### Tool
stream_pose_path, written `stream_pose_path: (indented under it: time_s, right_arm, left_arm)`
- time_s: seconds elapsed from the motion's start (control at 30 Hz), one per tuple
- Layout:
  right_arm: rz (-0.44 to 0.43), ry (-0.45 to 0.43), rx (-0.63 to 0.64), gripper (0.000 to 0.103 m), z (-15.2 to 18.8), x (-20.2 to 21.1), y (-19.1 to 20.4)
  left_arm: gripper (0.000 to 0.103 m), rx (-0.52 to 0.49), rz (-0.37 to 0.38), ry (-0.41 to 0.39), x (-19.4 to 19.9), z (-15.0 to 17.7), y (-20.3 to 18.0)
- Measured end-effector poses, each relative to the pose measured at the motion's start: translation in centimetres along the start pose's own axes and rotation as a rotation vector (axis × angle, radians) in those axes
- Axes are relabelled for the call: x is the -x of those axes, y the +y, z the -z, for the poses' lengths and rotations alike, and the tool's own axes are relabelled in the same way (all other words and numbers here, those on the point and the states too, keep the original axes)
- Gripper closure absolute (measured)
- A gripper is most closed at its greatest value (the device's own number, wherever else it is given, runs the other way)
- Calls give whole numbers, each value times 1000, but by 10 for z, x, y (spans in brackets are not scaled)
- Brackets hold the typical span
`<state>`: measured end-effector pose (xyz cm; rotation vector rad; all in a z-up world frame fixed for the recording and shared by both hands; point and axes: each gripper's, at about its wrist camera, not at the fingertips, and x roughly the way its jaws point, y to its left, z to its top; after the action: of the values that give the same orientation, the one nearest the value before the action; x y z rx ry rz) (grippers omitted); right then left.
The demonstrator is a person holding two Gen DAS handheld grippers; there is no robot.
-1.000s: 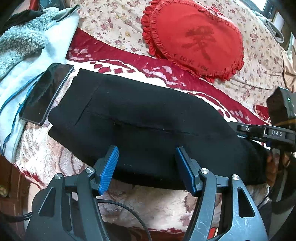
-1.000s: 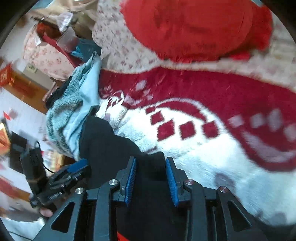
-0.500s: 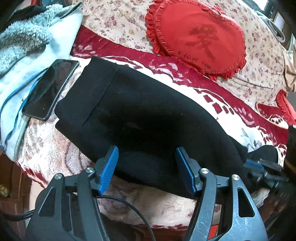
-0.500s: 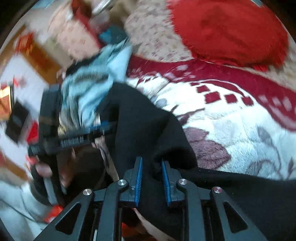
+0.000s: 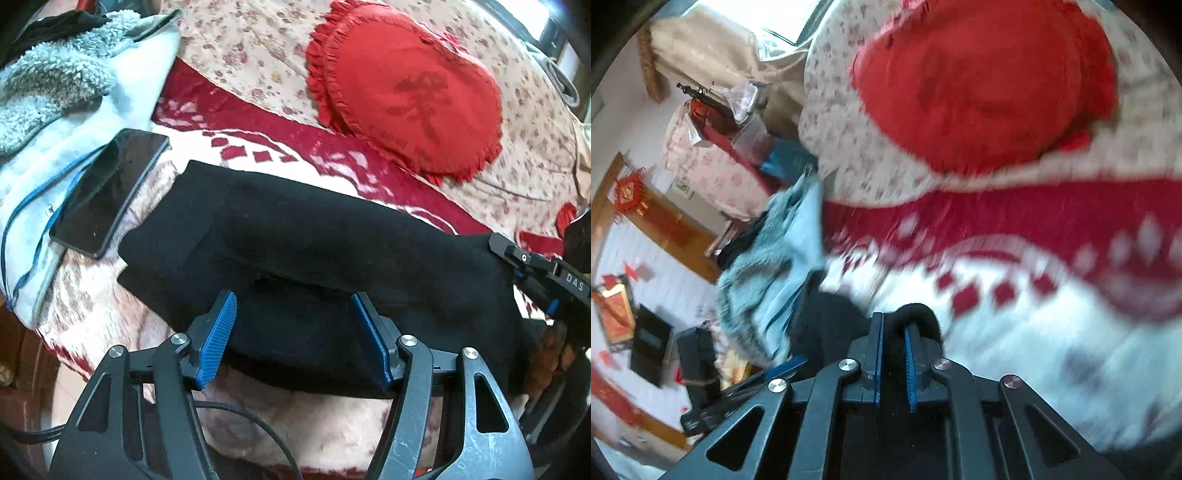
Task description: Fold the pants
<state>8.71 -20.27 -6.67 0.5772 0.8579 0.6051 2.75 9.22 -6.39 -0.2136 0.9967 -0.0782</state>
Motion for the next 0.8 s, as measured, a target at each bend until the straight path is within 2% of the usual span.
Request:
stream_pose_path:
  time_s: [0.1,0.17,0.23,0.33,0.43,0.5,0.6,0.67,0.73,0.8]
  right_arm:
    - [109,54,63,95,-12,-22,1]
    - [219,81,127,96,-13,-37,-3]
    - [256,89,120,96,-12,-47,-9]
    - [247,96,93,95,-10,-43,-15]
    - [285,83,117,86,-7,-18,-5]
    - [268,72,154,85,-1,-3,9]
    - [165,113,231,76,21,7,40]
    - [112,148,303,72,42,3,62]
    - [92,195,385,70,63,-10,82]
    - [131,222,475,69,77,-23,94]
  left_arm:
    - [39,-9,-26,-5,-10,-3,-1]
    - [39,-19,-30,6,-14,-4,-1]
    - [39,-41,-39,-3,-11,-4,-1]
    - [39,-57,-56,-7,-7,-7,4]
    - [39,-38,-47,-20,3,-8,15]
    - [39,-22,-44,-26,8,-7,22]
    - [39,0,-30,-27,13,-6,26]
    - [39,-7,-56,-43,19,-5,25]
    - [39,-15,-63,-57,25,-5,25]
    - [39,-8,-66,-63,29,-5,28]
